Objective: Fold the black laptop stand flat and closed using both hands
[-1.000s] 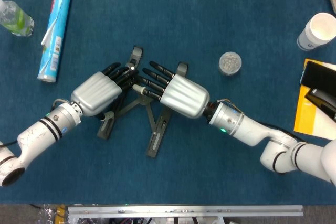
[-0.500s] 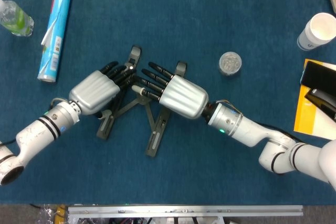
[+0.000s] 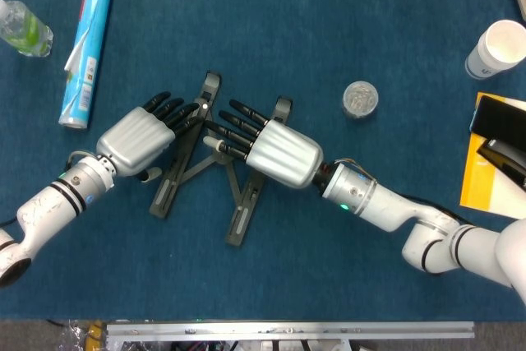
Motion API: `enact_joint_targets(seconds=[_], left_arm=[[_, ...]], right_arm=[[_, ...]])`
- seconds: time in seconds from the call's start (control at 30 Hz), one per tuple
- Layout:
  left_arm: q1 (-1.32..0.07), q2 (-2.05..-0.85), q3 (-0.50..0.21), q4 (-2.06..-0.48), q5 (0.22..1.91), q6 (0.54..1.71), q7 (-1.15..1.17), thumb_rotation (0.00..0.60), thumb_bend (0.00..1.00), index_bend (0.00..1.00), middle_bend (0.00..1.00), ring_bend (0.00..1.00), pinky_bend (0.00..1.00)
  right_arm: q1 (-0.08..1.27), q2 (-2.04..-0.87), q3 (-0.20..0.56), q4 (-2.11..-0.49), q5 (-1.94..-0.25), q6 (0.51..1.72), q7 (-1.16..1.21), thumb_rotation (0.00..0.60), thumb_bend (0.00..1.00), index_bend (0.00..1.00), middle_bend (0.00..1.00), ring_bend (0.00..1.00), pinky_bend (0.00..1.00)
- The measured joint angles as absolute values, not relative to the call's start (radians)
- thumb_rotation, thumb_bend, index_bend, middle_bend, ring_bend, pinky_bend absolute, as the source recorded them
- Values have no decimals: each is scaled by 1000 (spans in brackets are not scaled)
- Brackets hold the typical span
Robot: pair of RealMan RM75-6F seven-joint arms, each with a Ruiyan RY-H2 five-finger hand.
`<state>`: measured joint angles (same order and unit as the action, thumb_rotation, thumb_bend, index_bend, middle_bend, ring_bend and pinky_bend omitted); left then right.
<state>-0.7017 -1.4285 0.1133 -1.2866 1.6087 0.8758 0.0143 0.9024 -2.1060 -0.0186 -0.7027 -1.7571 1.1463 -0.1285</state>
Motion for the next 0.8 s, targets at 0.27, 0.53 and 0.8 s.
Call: enact_joint_targets(seconds=[0.27,0.53,0.8], left_arm=[[-702,-1439,118,-1285,1618,880,-17,600,222,0,0,0,0],[-707,-1437,120,-1311,1622,878,-36,600,222,0,0,0,0],[-710,-1435,121,-1332,1625,878,-43,600,222,0,0,0,0]], right_arm=[[908,-2116,-12,-694,-1754,1148,-127,600,0,0,0,0,0],[911,-2130,-11,-675,-1753,1150,-122,600,0,0,0,0,0],[915,-2147,-9,-646,-1750,1151,-109,600,0,0,0,0,0]])
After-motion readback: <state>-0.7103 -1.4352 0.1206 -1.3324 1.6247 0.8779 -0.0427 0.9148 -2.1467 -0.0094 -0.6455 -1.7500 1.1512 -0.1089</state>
